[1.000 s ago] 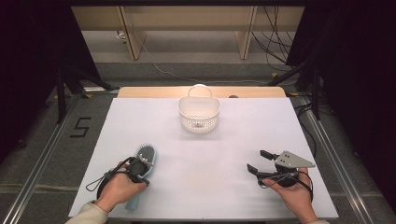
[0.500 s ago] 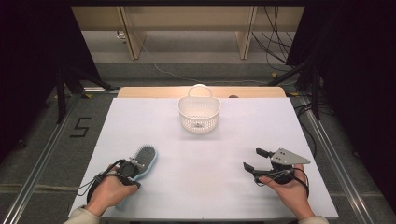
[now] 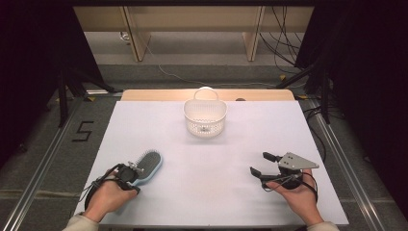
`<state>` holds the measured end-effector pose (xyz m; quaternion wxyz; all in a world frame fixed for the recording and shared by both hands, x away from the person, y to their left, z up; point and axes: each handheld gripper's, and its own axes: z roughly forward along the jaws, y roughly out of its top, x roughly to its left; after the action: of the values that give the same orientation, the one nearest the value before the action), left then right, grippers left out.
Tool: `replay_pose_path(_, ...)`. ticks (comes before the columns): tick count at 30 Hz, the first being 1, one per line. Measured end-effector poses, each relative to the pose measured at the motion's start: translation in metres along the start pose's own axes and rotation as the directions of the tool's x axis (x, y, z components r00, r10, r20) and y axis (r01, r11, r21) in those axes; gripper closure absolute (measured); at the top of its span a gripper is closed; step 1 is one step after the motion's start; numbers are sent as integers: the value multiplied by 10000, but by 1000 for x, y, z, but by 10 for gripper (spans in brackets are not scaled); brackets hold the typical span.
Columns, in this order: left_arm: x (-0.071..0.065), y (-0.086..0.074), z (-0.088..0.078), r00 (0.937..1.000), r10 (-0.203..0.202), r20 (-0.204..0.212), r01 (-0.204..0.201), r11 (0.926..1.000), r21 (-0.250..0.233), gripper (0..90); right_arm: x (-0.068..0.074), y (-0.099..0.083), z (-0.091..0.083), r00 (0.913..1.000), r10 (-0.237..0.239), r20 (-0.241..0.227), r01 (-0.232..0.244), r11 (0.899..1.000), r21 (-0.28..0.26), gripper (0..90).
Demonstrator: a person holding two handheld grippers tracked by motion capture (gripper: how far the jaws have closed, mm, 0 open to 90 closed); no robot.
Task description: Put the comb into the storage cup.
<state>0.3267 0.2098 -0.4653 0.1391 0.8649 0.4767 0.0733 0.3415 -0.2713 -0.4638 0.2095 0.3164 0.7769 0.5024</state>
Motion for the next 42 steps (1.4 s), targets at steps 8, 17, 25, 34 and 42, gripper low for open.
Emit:
replay_pose_path(8, 0, -1, -12, 9999, 110, 48, -106, 9976, -690, 771, 0, 0, 0, 10000, -47, -23, 47, 10000, -46, 254)
replay_pose_path(17, 5, -3, -32, 9988, 323, 374, -234, 9758, -2175, 501, 0, 0, -2, 10000, -16, 1, 16, 10000, -70, 252)
replay_pose_path(25, 16, -2, -32, 9987, 514, 35, -485, 9610, -2724, 148, 0, -2, -5, 10000, 86, -12, -86, 9999, -117, 249)
replay_pose_path(34, 29, -2, -21, 9982, 506, -319, -557, 9809, -1861, 0, -1, -3, -8, 9999, 127, 65, -126, 9999, -87, 249)
replay_pose_path(42, 37, 3, -10, 9986, 529, -68, -534, 9920, -1140, 40, -1, -4, -9, 9998, 141, 133, -140, 9998, -111, 249)
